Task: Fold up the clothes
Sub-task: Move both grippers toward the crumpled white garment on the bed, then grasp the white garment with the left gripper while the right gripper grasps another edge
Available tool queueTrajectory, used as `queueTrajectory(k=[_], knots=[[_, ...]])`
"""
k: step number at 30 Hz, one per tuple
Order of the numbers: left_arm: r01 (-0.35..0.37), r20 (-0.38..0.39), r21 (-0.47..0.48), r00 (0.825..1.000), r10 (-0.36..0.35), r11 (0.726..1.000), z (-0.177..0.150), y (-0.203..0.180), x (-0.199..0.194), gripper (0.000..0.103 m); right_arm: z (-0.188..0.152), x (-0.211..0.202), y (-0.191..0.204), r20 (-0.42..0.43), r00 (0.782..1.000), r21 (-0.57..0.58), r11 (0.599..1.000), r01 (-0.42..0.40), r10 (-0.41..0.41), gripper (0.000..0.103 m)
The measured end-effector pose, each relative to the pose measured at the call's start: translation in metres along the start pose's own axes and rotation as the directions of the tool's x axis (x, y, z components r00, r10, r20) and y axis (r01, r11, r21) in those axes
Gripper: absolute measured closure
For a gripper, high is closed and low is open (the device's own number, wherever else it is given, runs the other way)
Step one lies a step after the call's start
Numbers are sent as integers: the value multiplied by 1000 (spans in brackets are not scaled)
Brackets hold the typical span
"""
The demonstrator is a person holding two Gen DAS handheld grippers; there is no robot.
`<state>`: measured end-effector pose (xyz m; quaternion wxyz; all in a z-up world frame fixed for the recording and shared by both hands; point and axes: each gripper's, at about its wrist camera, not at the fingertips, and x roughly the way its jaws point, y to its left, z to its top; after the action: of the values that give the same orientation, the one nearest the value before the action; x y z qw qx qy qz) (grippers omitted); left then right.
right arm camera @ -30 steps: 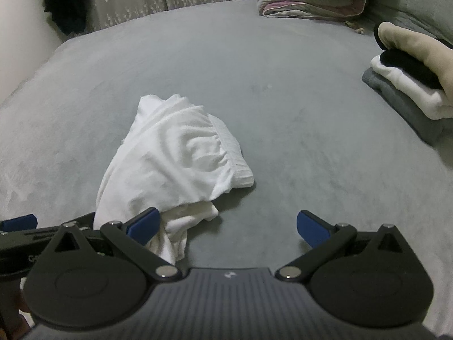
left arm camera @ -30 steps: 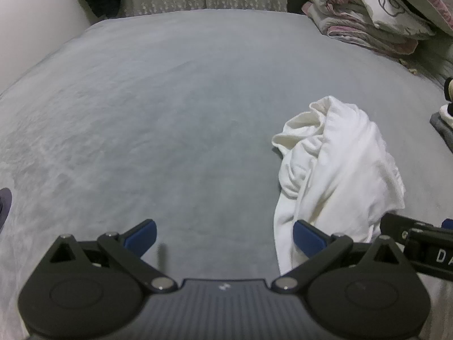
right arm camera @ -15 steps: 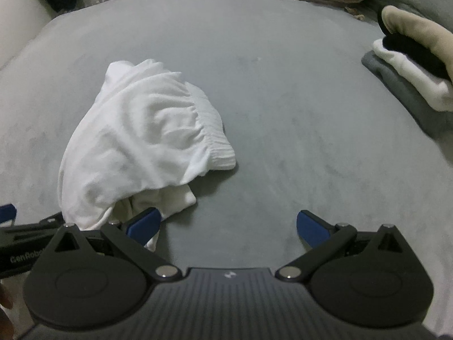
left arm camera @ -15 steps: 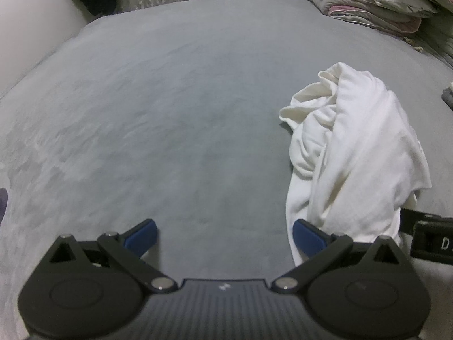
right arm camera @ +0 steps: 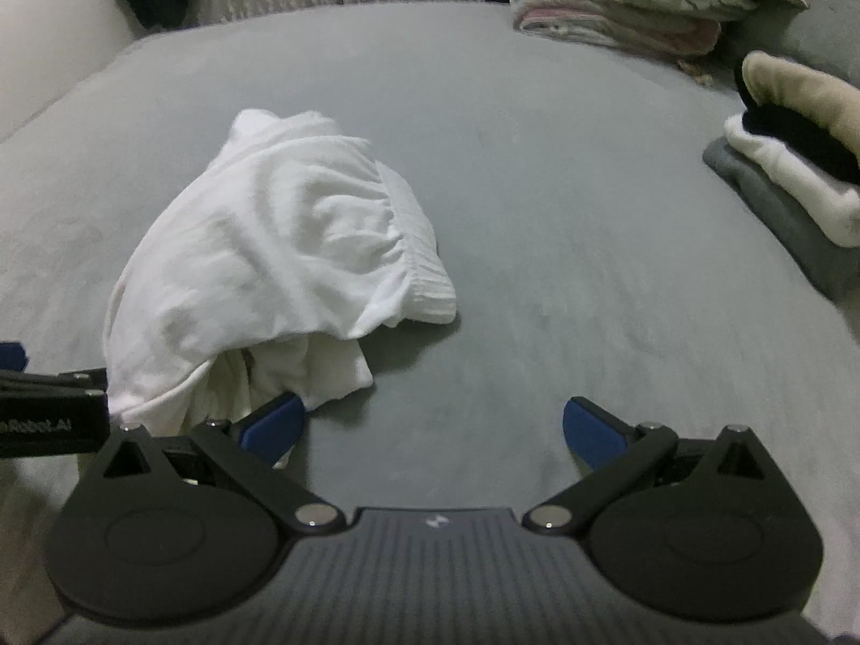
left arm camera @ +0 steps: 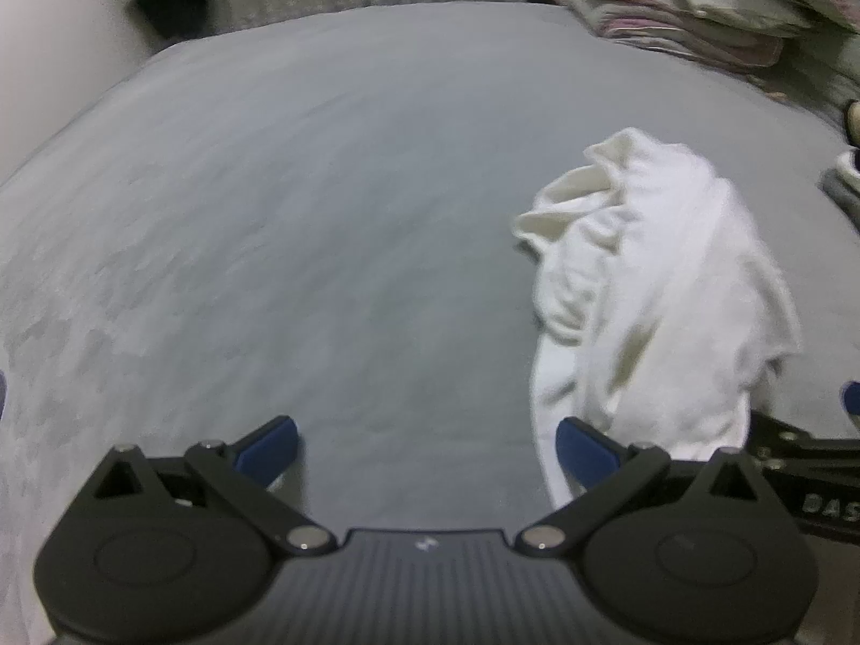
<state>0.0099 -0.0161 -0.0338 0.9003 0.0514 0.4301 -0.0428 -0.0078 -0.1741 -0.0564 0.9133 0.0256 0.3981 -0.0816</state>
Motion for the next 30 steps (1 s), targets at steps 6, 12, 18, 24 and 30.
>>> queueTrajectory(k=[6, 12, 18, 24, 30], knots=[[68, 24, -13, 997, -68, 998, 3, 1, -7, 2, -7, -7, -11, 49, 998, -26, 999, -40, 41, 0], [167, 108, -8, 980, -166, 986, 5, 1, -26, 14, -7, -19, -31, 64, 997, -33, 998, -52, 54, 0], [309, 106, -12, 946, -306, 951, 6, -3, -20, 50, -5, -33, -39, 81, 988, 0, 991, -131, 131, 0], [420, 101, -77, 905, -412, 904, 6, -1, -12, 90, 3, -38, -46, 74, 967, 93, 964, -251, 244, 16], [493, 89, -92, 869, -486, 865, 7, -6, -9, 99, 9, -40, -50, 78, 925, 232, 895, -381, 373, 34]])
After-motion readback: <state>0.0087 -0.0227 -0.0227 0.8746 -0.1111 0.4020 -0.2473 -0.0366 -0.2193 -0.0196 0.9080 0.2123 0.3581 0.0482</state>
